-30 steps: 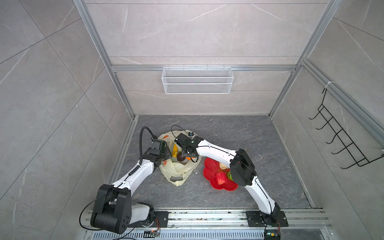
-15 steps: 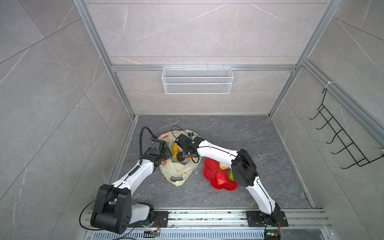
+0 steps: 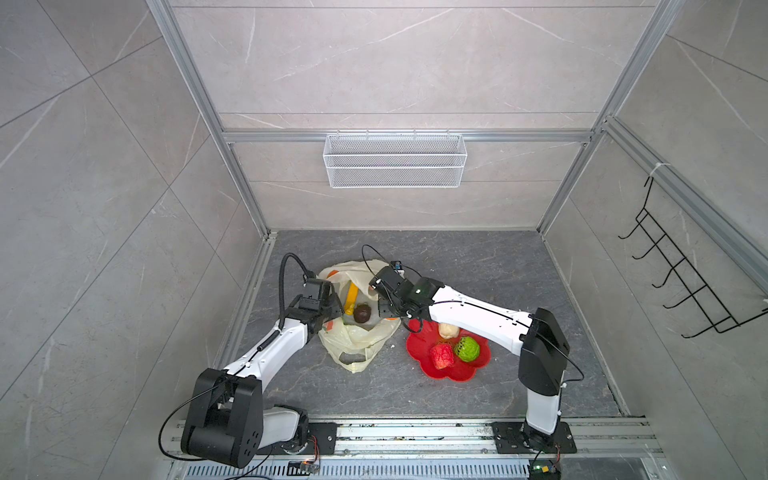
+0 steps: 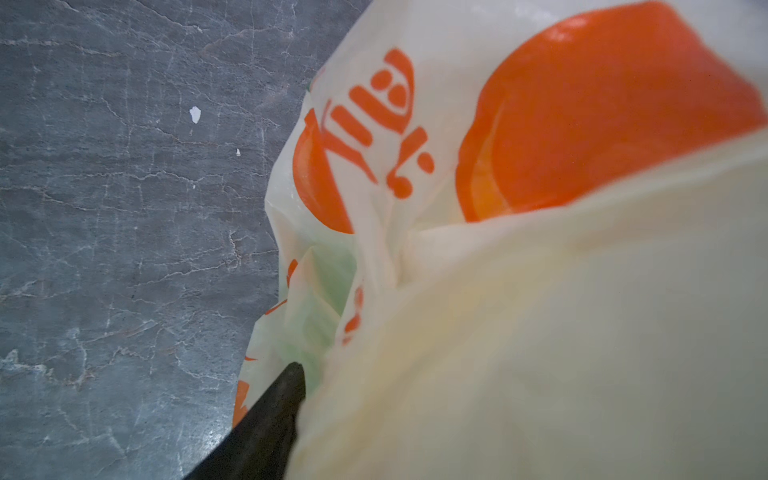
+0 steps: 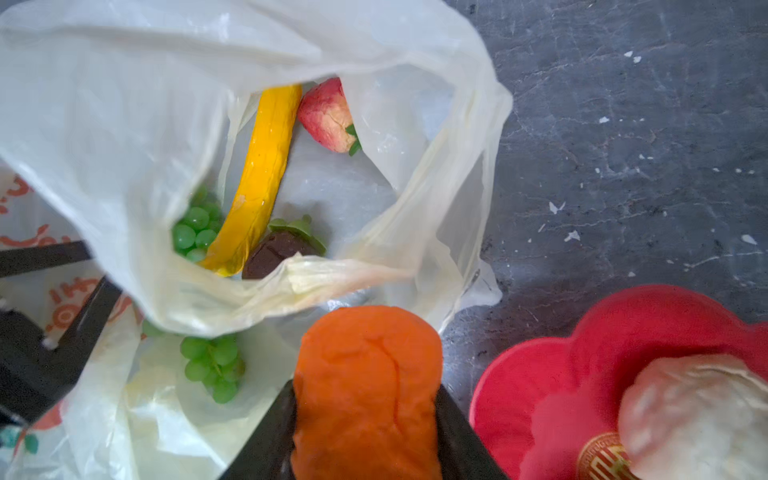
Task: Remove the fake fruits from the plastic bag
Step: 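Lift the orange out of the bag and carry it over the red plate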
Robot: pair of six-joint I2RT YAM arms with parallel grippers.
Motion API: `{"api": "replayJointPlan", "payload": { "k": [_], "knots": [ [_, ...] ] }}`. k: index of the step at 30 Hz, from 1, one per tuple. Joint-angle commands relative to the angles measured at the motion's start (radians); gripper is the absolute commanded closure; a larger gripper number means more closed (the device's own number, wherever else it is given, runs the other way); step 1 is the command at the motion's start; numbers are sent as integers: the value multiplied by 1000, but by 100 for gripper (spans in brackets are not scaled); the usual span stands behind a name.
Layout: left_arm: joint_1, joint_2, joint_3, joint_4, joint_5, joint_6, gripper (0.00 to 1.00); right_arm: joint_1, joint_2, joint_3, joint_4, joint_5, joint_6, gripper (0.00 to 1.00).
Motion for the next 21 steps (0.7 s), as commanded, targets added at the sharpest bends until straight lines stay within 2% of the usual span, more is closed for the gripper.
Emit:
{"api": "replayJointPlan", "payload": {
  "k": [1, 6, 10, 15, 21],
  "knots": [
    [-2, 0, 34, -5, -7, 35, 35, -8, -70, -60, 38, -5, -27, 55],
    [-39, -80, 28, -26, -65, 65, 24, -22, -106, -112, 41, -32, -22, 55],
    [-56, -171, 30, -86, -115, 69, 17, -32, -169, -158, 7, -5, -38, 55],
    [-81, -225, 9, -167, -154, 58, 16, -58, -280, -253, -58, 58, -74, 55],
    [-92, -270, -85, -102, -163, 84, 16, -94, -384, -394, -65, 70, -49, 54]
  ]
}}
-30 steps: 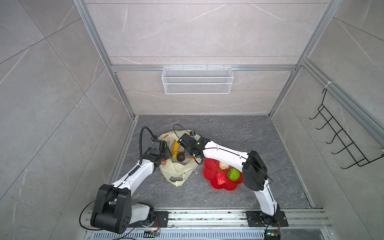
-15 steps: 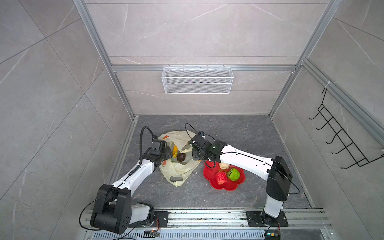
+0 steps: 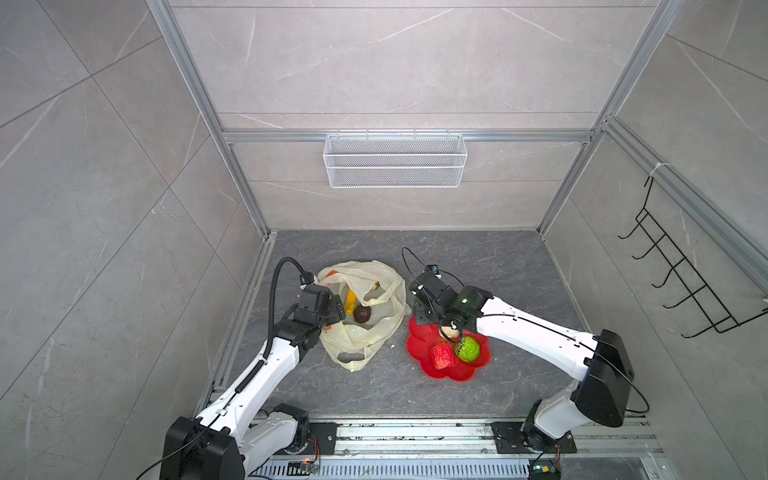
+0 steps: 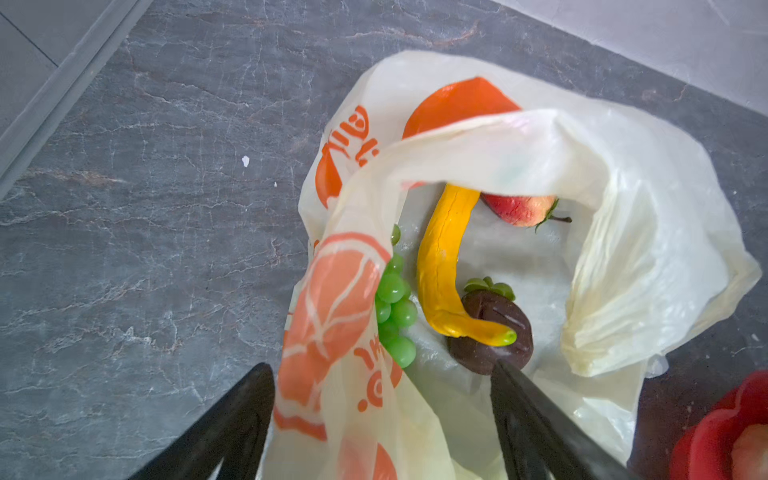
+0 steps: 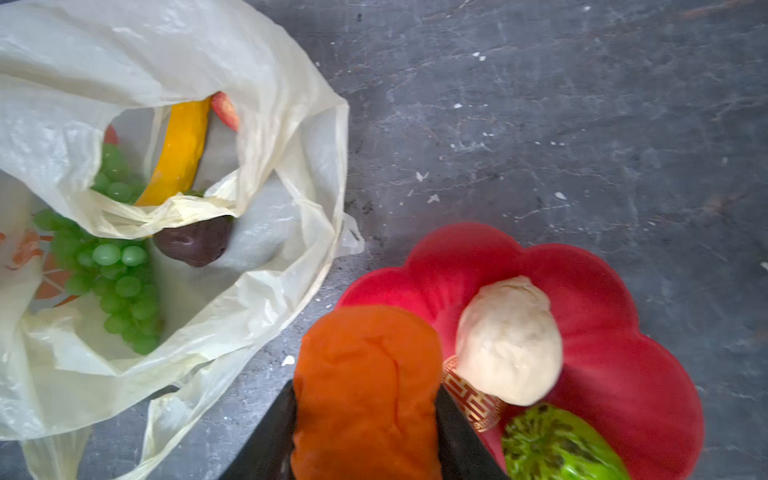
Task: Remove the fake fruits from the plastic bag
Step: 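Lift the orange out of the bag and carry it over the red plate, then lower the orange onto the plate and open the right gripper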
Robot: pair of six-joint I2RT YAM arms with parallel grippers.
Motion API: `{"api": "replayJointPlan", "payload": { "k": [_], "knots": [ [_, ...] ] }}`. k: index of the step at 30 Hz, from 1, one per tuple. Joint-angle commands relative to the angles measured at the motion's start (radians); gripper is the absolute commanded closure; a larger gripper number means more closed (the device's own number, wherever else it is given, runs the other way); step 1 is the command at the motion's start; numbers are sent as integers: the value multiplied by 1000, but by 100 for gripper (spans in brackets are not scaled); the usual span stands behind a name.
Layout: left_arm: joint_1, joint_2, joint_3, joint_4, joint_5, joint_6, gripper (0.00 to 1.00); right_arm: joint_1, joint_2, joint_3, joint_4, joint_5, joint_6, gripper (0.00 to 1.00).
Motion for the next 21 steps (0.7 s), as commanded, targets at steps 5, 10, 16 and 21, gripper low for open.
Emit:
{"api": "replayJointPlan", "payload": {
  "k": [5, 10, 16, 21],
  "knots": [
    [-5, -56, -113, 67, -20, 57, 16, -35, -74, -135, -27, 12, 26, 54],
    [-5, -52, -134, 102, -10, 68, 16, -65, -95, -174, -24, 5, 30, 54],
    [-5, -37, -138, 123, -5, 71, 17, -84, -88, -191, 26, -62, 28, 54],
    [-4, -41, -148, 134, -9, 69, 17, -84, -52, -169, 62, -100, 38, 54]
  ]
}}
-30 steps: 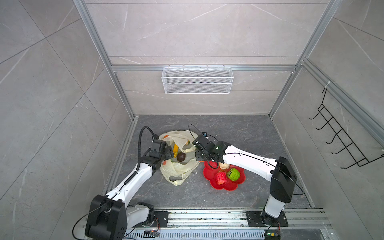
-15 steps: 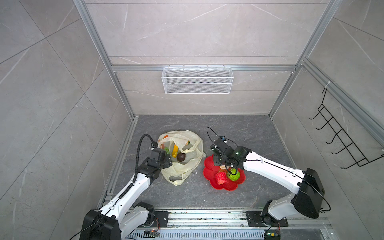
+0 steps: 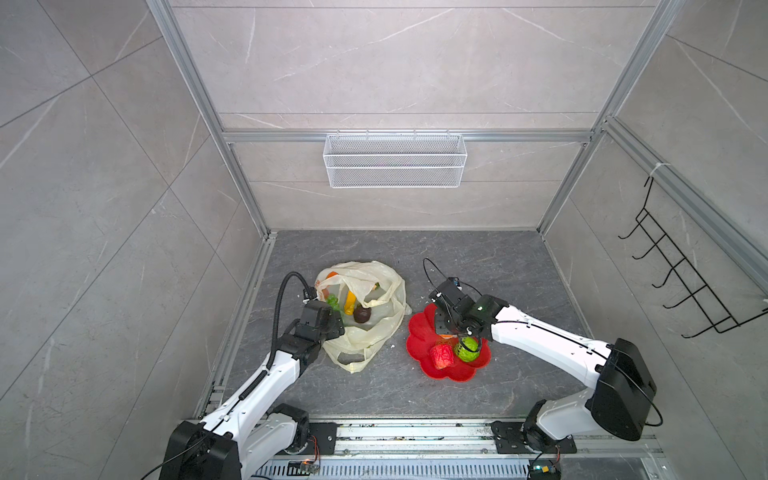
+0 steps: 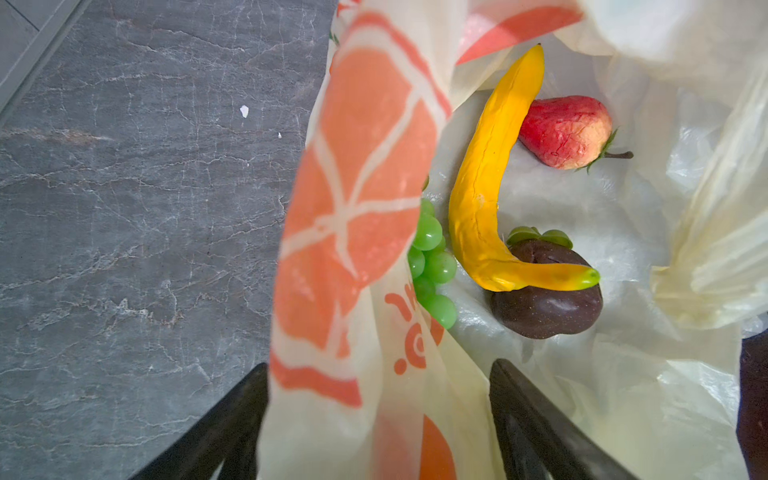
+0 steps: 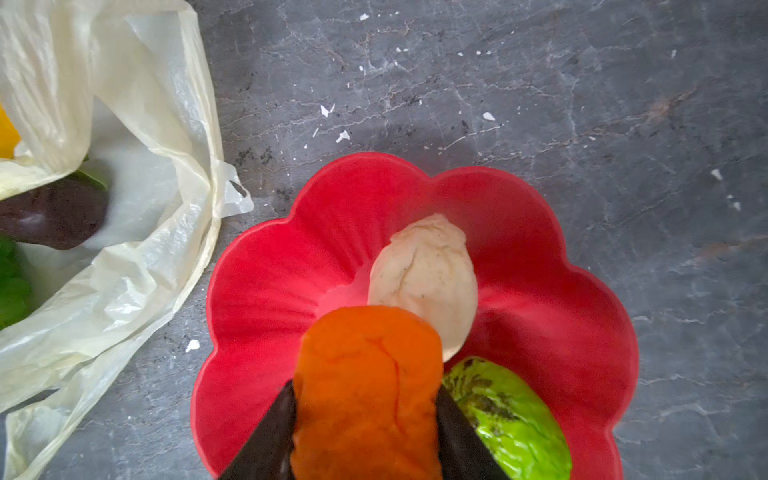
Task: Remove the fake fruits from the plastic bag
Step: 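Lower the orange onto the plate and open the right gripper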
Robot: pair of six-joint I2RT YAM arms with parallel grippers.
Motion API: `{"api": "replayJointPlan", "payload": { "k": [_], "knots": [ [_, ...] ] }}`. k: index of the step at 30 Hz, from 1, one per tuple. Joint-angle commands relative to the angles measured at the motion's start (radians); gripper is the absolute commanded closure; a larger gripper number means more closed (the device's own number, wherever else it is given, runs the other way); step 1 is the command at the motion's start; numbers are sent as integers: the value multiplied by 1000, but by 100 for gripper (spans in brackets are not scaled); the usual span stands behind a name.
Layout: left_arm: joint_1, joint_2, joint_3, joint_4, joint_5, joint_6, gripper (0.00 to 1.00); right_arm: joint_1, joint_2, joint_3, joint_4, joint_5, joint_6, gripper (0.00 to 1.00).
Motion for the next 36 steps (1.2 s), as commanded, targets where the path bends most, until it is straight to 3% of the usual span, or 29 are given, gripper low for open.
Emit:
{"api": "replayJointPlan", "payload": {
  "k": [1, 21, 29, 36],
  "knots": [
    [-4, -4, -5, 39, -11, 22, 17, 1, 32, 20, 40, -38, 18, 54],
    [-4, 19, -3, 52, -6, 22, 18, 1, 209, 67, 45, -41, 18, 50],
    [-4, 19, -3, 50, -9, 25, 18, 2, 223, 80, 28, -29, 27, 38],
    [-4, 11, 0, 47, -15, 27, 18, 1, 169, 86, 16, -27, 23, 34]
  ]
}}
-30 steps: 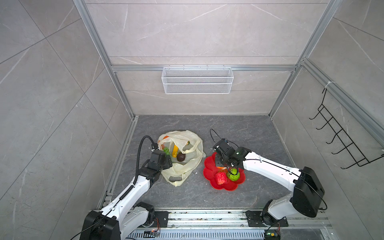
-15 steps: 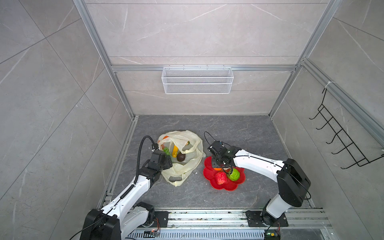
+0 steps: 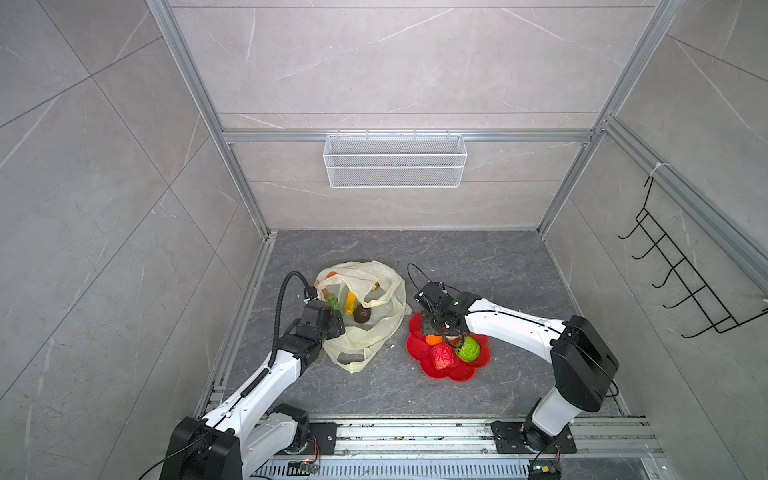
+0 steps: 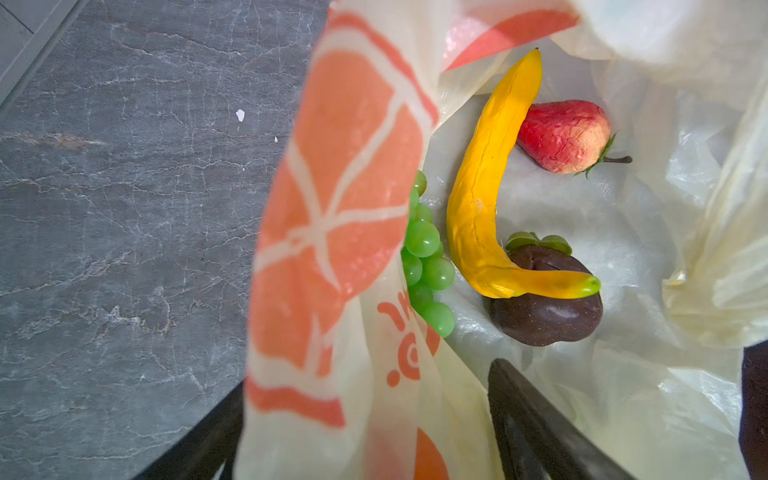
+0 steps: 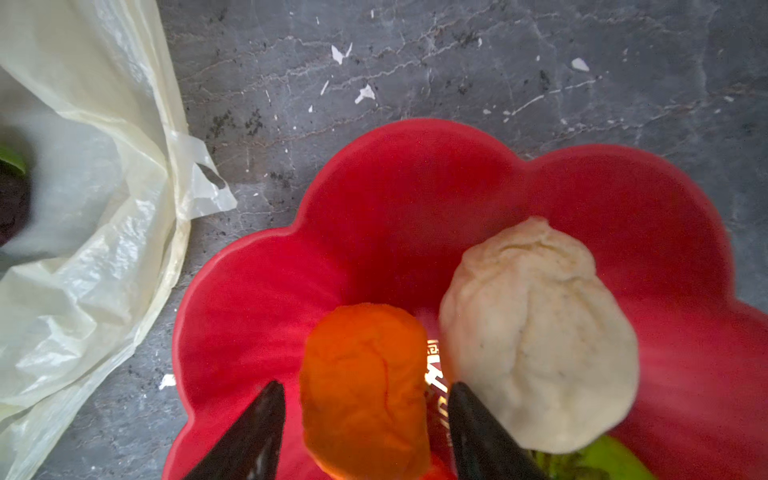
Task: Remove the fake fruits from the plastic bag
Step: 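Lower the orange onto the plate and open the right gripper, then move the right gripper back into the bag mouth held by the left gripper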
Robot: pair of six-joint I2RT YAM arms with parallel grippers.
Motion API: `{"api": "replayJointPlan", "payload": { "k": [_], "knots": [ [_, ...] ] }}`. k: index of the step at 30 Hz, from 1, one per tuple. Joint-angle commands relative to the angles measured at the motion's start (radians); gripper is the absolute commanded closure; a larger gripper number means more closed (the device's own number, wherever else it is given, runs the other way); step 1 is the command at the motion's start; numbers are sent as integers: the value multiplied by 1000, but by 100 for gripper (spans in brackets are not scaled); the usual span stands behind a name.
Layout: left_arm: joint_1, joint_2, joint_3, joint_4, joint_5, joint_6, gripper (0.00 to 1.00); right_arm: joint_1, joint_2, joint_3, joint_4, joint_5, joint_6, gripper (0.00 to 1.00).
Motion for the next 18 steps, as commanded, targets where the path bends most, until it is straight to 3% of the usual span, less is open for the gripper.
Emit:
{"api": "replayJointPlan", "payload": {
  "k": [1, 8, 14, 18],
  "knots": [
    [-4, -14, 4, 23, -17, 24, 19, 2, -55, 35, -36, 14, 1, 34],
    [-4, -56, -14, 47, -6, 27, 22, 55, -158, 59, 66, -48, -84, 35],
    [-4, -53, -16, 51, -9, 27, 30, 193, 32, 222, 141, -101, -109, 35],
    [-4, -56, -19, 54, -7, 25, 36, 208, 168, 306, 236, -199, -88, 37]
  ]
}}
